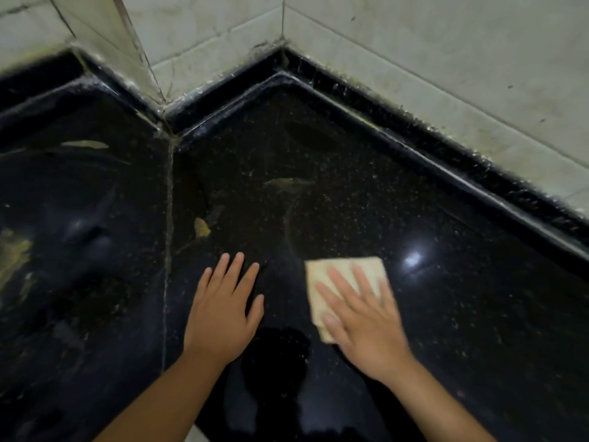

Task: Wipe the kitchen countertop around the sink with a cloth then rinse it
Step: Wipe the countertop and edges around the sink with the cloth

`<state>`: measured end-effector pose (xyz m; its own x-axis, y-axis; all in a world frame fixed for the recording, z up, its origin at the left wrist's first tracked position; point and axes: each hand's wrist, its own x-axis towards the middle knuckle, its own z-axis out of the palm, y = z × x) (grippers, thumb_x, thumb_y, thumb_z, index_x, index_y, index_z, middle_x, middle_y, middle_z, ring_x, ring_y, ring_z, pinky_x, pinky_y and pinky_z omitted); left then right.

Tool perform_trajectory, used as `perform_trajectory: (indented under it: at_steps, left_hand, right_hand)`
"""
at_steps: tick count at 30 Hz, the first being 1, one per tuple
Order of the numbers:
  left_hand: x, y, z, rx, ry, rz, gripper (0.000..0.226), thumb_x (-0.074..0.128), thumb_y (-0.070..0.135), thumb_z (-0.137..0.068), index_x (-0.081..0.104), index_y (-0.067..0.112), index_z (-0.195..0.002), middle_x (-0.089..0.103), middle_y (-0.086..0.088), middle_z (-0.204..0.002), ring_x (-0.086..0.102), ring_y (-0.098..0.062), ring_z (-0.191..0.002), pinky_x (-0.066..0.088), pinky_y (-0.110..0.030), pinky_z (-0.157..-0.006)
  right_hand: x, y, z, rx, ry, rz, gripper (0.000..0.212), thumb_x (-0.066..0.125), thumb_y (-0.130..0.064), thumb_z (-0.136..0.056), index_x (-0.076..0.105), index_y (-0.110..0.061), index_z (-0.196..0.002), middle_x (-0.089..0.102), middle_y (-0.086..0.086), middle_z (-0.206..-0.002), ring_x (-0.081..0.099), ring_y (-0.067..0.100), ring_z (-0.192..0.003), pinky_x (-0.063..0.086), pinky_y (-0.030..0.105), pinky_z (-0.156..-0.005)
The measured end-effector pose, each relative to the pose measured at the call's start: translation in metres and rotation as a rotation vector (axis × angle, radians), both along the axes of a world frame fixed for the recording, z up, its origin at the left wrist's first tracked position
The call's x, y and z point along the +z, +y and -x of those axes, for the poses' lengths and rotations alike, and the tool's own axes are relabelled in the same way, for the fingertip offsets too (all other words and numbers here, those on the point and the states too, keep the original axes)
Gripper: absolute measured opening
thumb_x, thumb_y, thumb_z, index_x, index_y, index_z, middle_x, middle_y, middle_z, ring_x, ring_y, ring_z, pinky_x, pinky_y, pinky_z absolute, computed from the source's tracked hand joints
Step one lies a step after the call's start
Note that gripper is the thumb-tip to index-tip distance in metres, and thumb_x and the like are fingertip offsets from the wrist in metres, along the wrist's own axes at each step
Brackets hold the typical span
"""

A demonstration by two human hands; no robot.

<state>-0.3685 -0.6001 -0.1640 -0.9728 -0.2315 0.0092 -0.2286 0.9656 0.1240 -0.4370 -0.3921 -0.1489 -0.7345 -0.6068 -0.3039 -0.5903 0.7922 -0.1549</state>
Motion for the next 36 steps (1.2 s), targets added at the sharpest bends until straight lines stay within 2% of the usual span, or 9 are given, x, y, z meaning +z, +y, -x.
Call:
perform_trajectory:
  at_steps: [3,8,14,19,21,23,26,29,36]
  left_hand:
    - [0.000,0.000,0.001,0.000,-0.010,-0.019,0.052,0.034,0.037,-0.084,0.062,0.008,-0.117,0.061,-0.017,-0.123,0.056,-0.036,-0.116,0.022,-0.038,-0.099]
    - [-0.002,-0.001,0.001,-0.009,0.006,-0.012,0.052,0.030,0.038,-0.089,0.061,0.009,-0.118,0.059,-0.016,-0.125,0.053,-0.033,-0.118,0.022,-0.038,-0.101]
    - [-0.005,-0.002,0.002,-0.004,0.000,-0.007,0.055,0.023,0.041,-0.094,0.061,0.010,-0.118,0.059,-0.014,-0.126,0.044,-0.027,-0.123,0.021,-0.037,-0.101]
    - [0.000,-0.001,0.003,0.007,0.025,-0.021,0.054,0.027,0.040,-0.091,0.063,0.008,-0.114,0.060,-0.016,-0.124,0.038,-0.025,-0.123,0.021,-0.037,-0.100]
    - [0.000,-0.001,0.002,0.002,0.003,-0.021,0.057,0.022,0.041,-0.094,0.063,0.008,-0.115,0.059,-0.016,-0.124,0.042,-0.028,-0.123,0.021,-0.037,-0.100]
    - [0.000,-0.001,0.002,-0.002,-0.003,-0.024,0.052,0.031,0.039,-0.088,0.062,0.008,-0.116,0.059,-0.017,-0.124,0.051,-0.032,-0.119,0.021,-0.037,-0.101]
    - [0.000,0.000,0.002,0.000,0.005,-0.044,0.051,0.035,0.037,-0.084,0.062,0.007,-0.116,0.059,-0.018,-0.124,0.052,-0.034,-0.117,0.021,-0.037,-0.101]
    - [0.000,0.000,0.002,0.001,0.004,-0.046,0.052,0.035,0.036,-0.084,0.062,0.006,-0.115,0.059,-0.019,-0.124,0.053,-0.036,-0.117,0.020,-0.037,-0.100]
    - [0.000,0.000,0.003,0.009,-0.007,-0.024,0.053,0.034,0.037,-0.084,0.062,0.006,-0.116,0.059,-0.018,-0.124,0.053,-0.037,-0.117,0.022,-0.038,-0.101]
  right_hand:
    - [0.009,0.055,0.026,-0.199,0.033,-0.105,0.057,-0.001,-0.054,-0.094,0.012,-0.034,-0.146,0.024,-0.007,-0.149,0.027,0.027,-0.138,0.020,0.049,-0.110]
    - [0.014,0.004,0.144,-0.583,0.009,-0.046,0.050,0.015,-0.043,-0.099,0.002,-0.035,-0.147,-0.010,-0.008,-0.157,-0.012,0.026,-0.144,-0.005,0.054,-0.113]
    - [0.001,-0.136,0.149,-0.143,-0.049,0.022,0.050,0.014,-0.043,-0.099,0.000,-0.036,-0.147,-0.010,-0.006,-0.157,-0.014,0.031,-0.143,-0.008,0.062,-0.108]
    - [0.003,-0.091,0.054,0.252,0.034,0.050,0.047,0.010,-0.043,-0.099,0.025,-0.038,-0.143,0.016,-0.008,-0.156,0.009,0.026,-0.144,0.006,0.055,-0.113]
    - [-0.002,-0.029,0.023,0.218,0.061,0.053,0.051,0.003,-0.047,-0.097,0.041,-0.042,-0.131,0.045,-0.011,-0.141,0.030,0.021,-0.137,0.020,0.046,-0.109]
    - [-0.002,0.034,0.012,0.118,0.032,-0.017,0.048,0.002,-0.053,-0.096,0.028,-0.047,-0.137,0.046,-0.013,-0.139,0.011,0.013,-0.143,0.007,0.037,-0.109]
    - [0.009,0.074,0.044,-0.180,0.048,-0.095,0.061,-0.012,-0.068,-0.082,-0.010,-0.045,-0.139,0.012,-0.013,-0.155,-0.011,0.010,-0.142,-0.009,0.034,-0.112]
    - [0.012,0.043,0.102,-0.459,-0.037,-0.093,0.050,0.010,-0.052,-0.096,-0.002,-0.043,-0.144,-0.010,-0.013,-0.156,-0.013,0.020,-0.144,-0.008,0.048,-0.114]
    - [0.002,-0.059,0.091,-0.214,-0.036,-0.001,0.048,0.014,-0.043,-0.099,0.004,-0.040,-0.146,-0.008,-0.011,-0.157,-0.014,0.027,-0.143,-0.011,0.056,-0.111]
